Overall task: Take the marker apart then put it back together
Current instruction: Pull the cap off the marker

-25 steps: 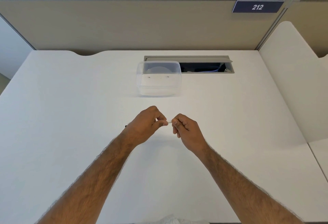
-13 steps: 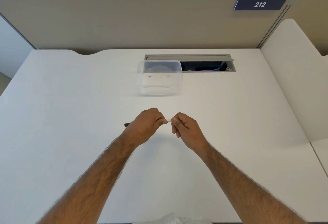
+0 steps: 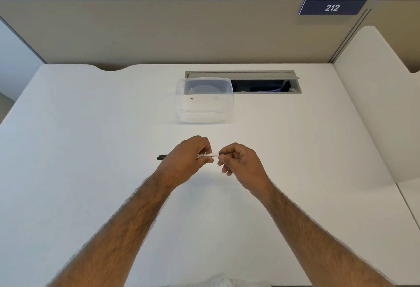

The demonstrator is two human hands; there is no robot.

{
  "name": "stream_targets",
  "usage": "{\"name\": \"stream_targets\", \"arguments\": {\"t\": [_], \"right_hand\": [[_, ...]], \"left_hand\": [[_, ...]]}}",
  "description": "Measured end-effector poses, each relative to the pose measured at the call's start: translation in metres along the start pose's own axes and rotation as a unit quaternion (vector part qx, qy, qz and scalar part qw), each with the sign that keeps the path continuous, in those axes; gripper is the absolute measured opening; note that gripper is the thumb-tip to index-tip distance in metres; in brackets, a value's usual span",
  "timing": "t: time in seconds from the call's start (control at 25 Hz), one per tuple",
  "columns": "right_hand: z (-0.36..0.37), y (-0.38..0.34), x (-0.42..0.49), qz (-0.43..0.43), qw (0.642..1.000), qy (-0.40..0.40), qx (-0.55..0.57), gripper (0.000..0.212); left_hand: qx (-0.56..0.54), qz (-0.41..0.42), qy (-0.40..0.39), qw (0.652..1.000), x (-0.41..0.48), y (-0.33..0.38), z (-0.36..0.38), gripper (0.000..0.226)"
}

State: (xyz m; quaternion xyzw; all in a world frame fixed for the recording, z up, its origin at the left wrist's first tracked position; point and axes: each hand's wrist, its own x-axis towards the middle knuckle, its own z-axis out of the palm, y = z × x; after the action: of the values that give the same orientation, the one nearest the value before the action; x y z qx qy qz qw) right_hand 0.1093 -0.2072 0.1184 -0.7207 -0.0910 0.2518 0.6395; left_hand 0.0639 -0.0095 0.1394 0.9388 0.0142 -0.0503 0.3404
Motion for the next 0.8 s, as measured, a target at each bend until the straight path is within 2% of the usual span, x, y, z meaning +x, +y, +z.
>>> {"name": "stream_targets", "arguments": {"t": [0.16, 0.32, 0.64, 0.8], "right_hand": [[0.000, -0.003, 0.001, -0.004, 0.999, 0.013, 0.038, 0.006], [-0.001, -0.005, 0.000, -0.005, 1.000, 0.004, 0.012, 0.004], [0.000, -0.005, 0.000, -0.024, 0.999, 0.003, 0.034, 0.008], [0.003, -0.007, 0.002, -0.031, 0.999, 0.011, 0.004, 0.007]], "left_hand": [[-0.018, -0.002, -0.004, 1.000, 0.001, 0.000, -0.001, 0.013], [0.012, 0.018, -0.010, 1.000, -0.002, 0.004, 0.001, 0.021], [0.024, 0.012, 0.002, 1.000, -0.005, 0.010, -0.004, 0.019], [0.052, 0.020, 0.015, 0.998, -0.007, 0.011, -0.005, 0.017]]}}
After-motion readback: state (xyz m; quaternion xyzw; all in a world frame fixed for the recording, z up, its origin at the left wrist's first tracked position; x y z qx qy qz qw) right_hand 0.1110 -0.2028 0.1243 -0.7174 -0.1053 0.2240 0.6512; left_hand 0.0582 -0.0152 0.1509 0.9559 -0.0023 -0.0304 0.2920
